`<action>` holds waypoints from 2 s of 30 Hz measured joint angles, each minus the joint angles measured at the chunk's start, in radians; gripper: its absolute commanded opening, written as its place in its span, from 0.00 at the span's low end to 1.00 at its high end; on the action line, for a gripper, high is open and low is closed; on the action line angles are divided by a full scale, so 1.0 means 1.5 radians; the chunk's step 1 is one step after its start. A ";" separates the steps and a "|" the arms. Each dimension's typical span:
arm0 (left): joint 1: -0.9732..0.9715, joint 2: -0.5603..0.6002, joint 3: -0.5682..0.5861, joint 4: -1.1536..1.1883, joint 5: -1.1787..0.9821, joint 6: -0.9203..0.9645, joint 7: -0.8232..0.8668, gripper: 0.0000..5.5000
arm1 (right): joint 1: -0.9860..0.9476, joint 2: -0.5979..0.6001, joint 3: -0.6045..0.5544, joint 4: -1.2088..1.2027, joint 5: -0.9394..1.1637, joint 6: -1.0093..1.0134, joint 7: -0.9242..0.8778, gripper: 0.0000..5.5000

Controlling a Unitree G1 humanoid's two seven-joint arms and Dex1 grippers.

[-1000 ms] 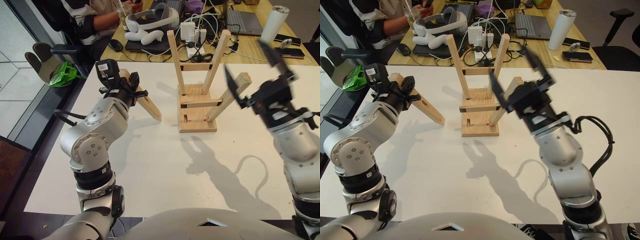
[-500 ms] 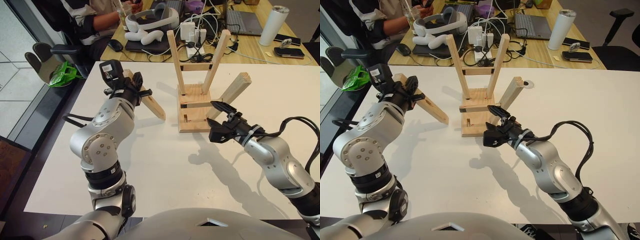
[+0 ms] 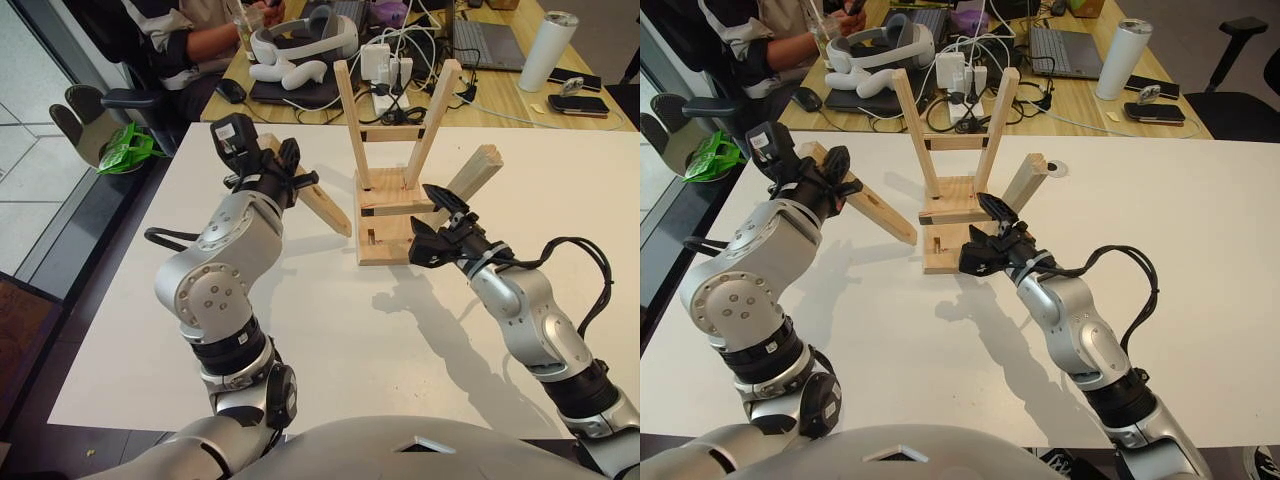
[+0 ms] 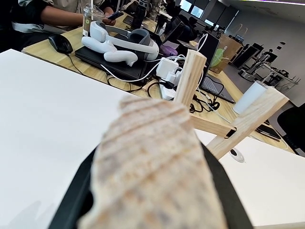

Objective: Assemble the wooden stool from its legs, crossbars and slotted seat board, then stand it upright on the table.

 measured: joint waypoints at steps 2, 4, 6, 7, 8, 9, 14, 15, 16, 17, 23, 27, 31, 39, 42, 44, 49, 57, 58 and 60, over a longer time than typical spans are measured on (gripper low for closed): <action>-0.001 -0.010 0.003 -0.004 0.000 0.005 0.000 0.18 | 0.001 0.006 -0.008 0.003 0.000 0.000 -0.001 0.62; -0.003 -0.016 0.012 -0.004 0.001 0.016 0.000 0.18 | 0.004 0.012 -0.016 0.005 0.000 0.000 -0.003 0.62; -0.005 -0.024 0.016 -0.005 0.001 0.022 0.000 0.18 | 0.004 0.018 -0.025 0.008 0.002 0.000 -0.010 0.62; -0.006 -0.029 0.016 -0.005 0.001 0.024 0.000 0.18 | 0.004 0.024 -0.029 0.008 0.011 -0.001 -0.011 0.62; -0.007 -0.035 0.017 -0.008 0.001 0.028 0.000 0.18 | 0.004 0.041 -0.039 -0.005 0.037 -0.008 -0.015 0.62; -0.008 -0.038 0.019 -0.010 0.001 0.031 0.000 0.18 | 0.002 0.067 -0.052 -0.030 0.086 -0.013 -0.016 0.62; -0.008 -0.046 0.026 -0.015 0.010 0.032 0.000 0.18 | -0.075 0.167 -0.080 -0.135 0.245 -0.027 -0.010 0.62; -0.008 -0.047 0.026 -0.016 0.014 0.032 -0.001 0.18 | -0.089 0.175 -0.083 -0.147 0.263 -0.025 -0.005 0.62; -0.008 -0.047 0.027 -0.016 0.015 0.034 -0.001 0.18 | -0.105 0.182 -0.085 -0.159 0.276 -0.020 0.000 0.62; -0.008 -0.048 0.027 -0.016 0.016 0.036 -0.002 0.18 | -0.123 0.192 -0.098 -0.167 0.282 -0.012 -0.001 0.62; -0.008 -0.053 0.029 -0.021 0.028 0.037 -0.004 0.18 | -0.165 0.226 -0.232 -0.187 0.311 0.106 -0.050 0.62; -0.008 -0.056 0.033 -0.025 0.037 0.038 -0.006 0.18 | -0.112 0.294 -0.316 -0.236 0.383 0.293 -0.070 0.62; -0.008 -0.056 0.034 -0.031 0.043 0.044 -0.012 0.18 | -0.075 0.334 -0.344 -0.274 0.460 0.445 -0.060 0.62; -0.007 -0.058 0.028 -0.038 0.066 0.045 -0.020 0.18 | -0.064 0.325 -0.346 -0.311 0.545 0.544 -0.045 0.62; -0.007 -0.059 0.028 -0.043 0.069 0.045 -0.026 0.18 | -0.051 0.315 -0.345 -0.310 0.557 0.574 -0.051 0.59; -0.007 -0.061 0.028 -0.046 0.077 0.045 -0.027 0.18 | -0.048 0.312 -0.352 -0.308 0.559 0.595 -0.061 0.53; -0.009 -0.069 0.028 -0.047 0.083 0.044 -0.031 0.18 | -0.049 0.319 -0.379 -0.289 0.590 0.631 -0.074 0.39; -0.012 -0.092 0.024 -0.048 0.094 0.042 -0.019 0.18 | -0.080 0.348 -0.423 -0.274 0.659 0.665 -0.094 0.18; -0.012 -0.094 0.018 -0.049 0.094 0.041 -0.015 0.18 | -0.084 0.350 -0.426 -0.271 0.666 0.667 -0.096 0.18; -0.015 -0.097 -0.003 -0.050 0.094 0.029 -0.004 0.18 | -0.093 0.351 -0.432 -0.263 0.675 0.672 -0.102 0.18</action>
